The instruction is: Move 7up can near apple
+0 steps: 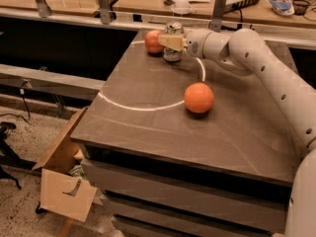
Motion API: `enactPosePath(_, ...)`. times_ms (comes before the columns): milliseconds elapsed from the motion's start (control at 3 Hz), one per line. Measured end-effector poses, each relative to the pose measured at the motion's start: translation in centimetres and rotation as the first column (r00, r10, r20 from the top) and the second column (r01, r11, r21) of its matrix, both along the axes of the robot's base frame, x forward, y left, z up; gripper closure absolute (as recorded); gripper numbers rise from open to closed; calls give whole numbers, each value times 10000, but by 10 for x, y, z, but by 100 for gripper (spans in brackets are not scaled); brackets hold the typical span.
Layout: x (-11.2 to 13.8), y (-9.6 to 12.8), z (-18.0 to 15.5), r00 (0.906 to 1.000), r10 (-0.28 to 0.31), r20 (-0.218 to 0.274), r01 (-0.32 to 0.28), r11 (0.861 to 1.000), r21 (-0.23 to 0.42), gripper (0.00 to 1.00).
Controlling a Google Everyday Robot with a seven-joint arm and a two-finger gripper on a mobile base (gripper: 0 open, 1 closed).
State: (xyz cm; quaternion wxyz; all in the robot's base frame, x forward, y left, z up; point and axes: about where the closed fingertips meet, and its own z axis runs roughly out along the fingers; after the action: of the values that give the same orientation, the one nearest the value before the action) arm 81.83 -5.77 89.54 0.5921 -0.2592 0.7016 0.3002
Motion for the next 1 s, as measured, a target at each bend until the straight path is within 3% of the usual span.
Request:
enactPosePath(333,4,-13,1,9997,-205,110,206,9997,-150,0)
enactPosePath(667,26,-96,8,9847,-1493,899,1586,9816,-1066,0)
enactPosePath(1000,33,-227,35,9274,-3113,2075,3583,8984,-2538,0)
